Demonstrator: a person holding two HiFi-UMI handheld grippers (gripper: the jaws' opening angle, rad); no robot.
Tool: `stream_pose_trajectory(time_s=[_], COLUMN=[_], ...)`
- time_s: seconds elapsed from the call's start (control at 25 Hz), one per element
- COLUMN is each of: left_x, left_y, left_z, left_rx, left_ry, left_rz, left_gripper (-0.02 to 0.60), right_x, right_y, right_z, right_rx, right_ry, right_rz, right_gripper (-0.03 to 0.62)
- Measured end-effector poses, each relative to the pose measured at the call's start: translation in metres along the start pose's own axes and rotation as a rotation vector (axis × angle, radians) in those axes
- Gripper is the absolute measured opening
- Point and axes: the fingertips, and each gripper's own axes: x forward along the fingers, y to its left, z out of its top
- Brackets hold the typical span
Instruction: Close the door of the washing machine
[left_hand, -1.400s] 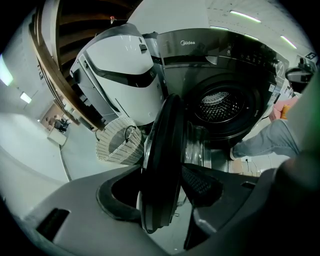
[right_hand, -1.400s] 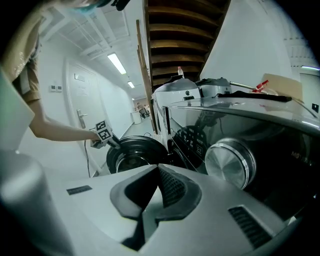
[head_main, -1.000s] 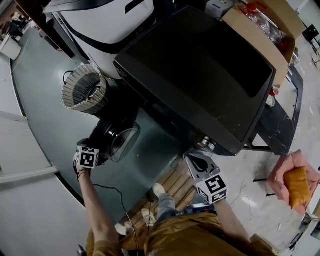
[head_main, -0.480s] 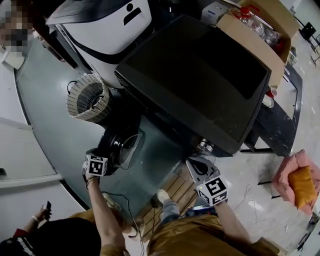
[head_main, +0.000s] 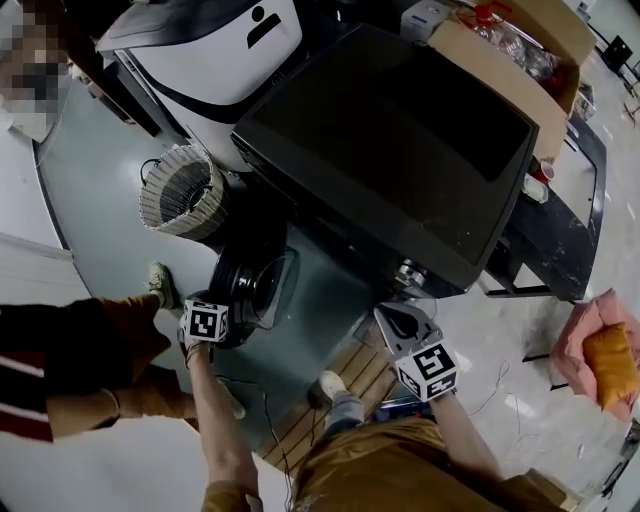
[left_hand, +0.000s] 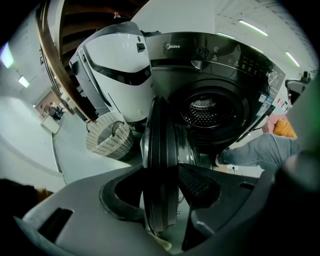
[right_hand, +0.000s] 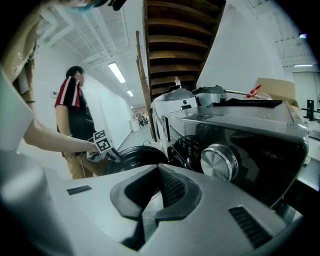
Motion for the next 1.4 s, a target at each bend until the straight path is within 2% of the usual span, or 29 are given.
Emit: stream_pose_trajectory(time_s=[0.28,0.56,1.04,1.4], left_x=[-0.004,-0.010,-0.012,-0.014], left_y=[-0.019,-0.042,-0.075,-0.094], left_z=[0.002,0.005,0.012,0.019], left_rx=[-0.060,-0.132,-0.218,-0.254], left_ry=[-0.016,-0.026,-0.043,-0.058], left_rz=[-0.038,-0.117,-0.149,-0.189], left_gripper=[0.222,0.209,0.207,0.207], right_x=[-0.008,-0.016,-0.032,-0.041], right_y=[0.005,0.007,0.006,0.004], right_z=[0.001,0.011,0.017,0.019], right_rx=[0.008,0.007,0.002,-0.002], right_ry=[-0.016,-0.045,-0.078,-0.088], right_rz=[-0.004,-0.009,-0.021,-0.034], right_gripper=[0.013,0.012,0.013,0.013])
